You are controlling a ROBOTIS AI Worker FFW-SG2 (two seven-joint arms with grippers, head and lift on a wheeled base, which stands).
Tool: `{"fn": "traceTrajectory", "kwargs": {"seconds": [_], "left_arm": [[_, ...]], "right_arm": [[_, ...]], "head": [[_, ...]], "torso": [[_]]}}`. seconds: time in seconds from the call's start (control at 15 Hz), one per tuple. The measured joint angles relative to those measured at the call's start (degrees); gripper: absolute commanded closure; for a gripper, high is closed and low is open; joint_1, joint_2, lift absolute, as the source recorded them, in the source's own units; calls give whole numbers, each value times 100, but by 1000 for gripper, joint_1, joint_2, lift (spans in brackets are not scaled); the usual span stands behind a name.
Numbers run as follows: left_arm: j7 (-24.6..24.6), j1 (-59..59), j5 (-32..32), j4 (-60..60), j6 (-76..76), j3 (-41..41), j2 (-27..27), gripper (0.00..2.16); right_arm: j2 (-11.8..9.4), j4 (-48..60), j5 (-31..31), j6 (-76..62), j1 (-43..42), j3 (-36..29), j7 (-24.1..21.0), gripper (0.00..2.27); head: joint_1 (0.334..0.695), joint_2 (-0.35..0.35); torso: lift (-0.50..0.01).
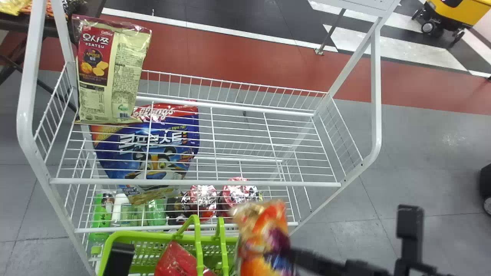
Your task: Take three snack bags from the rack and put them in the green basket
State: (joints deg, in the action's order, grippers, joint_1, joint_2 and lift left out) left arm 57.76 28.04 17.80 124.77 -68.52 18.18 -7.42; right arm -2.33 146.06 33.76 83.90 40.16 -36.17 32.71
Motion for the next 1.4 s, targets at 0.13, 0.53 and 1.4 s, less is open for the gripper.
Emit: {"fn": "traceTrajectory", "kwargs": {"seconds": [0.13,0.53,1.4], "left_arm": [[-16,-22,-7,-11,0,34,11,1804],[-29,-43,-44,-30,0,74,47,1804],[15,-269,65,-225,-10,85,49,1804]], "right_arm": [[-156,10,-32,471,143,429,-90,2196],[-320,-310,-51,240,250,1457,61,1885],[-279,-943,-1299,-6730,901,2102,-911,70]], "head": [[695,-350],[695,-350],[695,-350]], "torso": [[-7],[-7],[-7]]}}
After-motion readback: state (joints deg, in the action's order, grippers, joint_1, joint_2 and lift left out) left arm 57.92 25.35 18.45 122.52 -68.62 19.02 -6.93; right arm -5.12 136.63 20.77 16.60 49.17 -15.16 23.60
